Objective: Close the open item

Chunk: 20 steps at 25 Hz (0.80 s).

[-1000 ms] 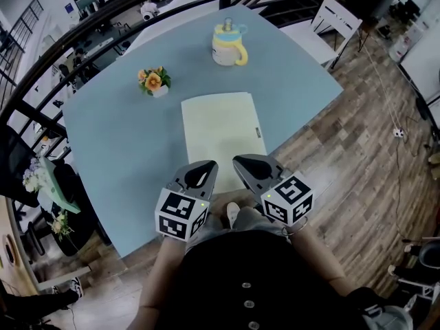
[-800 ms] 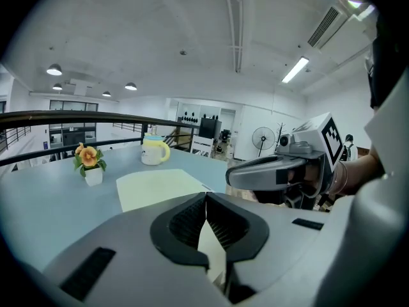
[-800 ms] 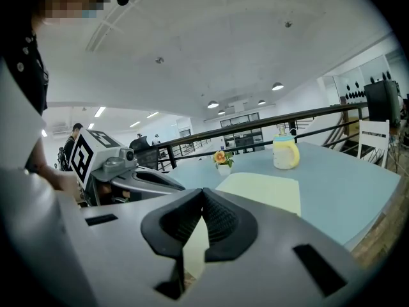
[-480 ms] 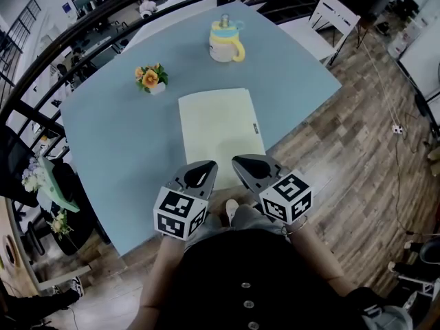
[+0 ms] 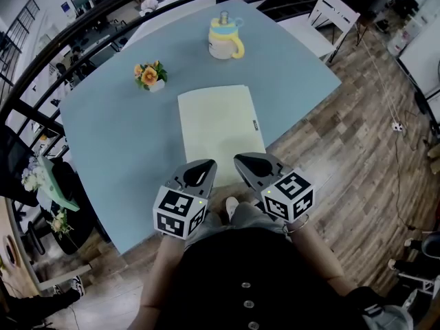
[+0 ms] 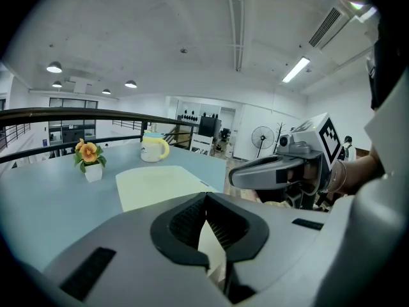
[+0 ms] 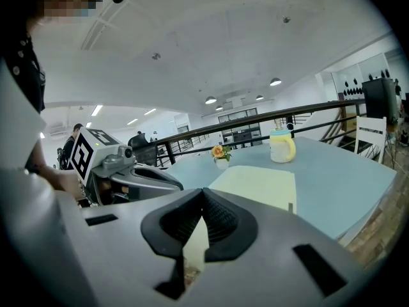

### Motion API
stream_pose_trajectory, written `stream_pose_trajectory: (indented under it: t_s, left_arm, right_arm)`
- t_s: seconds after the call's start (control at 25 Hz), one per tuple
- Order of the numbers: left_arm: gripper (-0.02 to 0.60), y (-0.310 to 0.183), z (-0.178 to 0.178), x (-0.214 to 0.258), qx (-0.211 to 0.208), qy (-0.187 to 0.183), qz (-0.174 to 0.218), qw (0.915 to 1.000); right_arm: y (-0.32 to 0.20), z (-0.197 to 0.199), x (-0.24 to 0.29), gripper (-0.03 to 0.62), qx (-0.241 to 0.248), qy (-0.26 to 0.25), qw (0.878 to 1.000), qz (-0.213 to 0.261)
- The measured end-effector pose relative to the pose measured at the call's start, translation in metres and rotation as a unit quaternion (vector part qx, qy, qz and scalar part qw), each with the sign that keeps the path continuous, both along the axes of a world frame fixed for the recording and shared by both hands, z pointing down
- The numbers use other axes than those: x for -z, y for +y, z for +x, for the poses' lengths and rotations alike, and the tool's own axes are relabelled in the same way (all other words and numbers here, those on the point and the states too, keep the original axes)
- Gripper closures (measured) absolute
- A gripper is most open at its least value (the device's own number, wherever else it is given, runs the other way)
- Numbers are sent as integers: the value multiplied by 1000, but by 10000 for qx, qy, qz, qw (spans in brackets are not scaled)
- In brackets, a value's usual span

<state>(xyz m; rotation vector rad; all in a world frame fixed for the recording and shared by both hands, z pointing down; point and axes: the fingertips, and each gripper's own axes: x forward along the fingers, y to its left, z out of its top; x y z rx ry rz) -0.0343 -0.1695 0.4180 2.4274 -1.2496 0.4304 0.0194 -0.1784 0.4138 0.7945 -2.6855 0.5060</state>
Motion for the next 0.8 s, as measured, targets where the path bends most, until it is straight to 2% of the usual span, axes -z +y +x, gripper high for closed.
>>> stream_pose_trajectory:
  t_s: [0.32, 0.8]
  left_arm:
    - [561, 4, 8, -6, -173, 13, -94, 9998]
    - [561, 5, 10, -14, -183, -17, -198, 9996]
  right_arm:
    - [1, 7, -7, 591, -28, 126, 9999, -74]
    - [3, 6, -11, 591, 49, 200, 9997, -112]
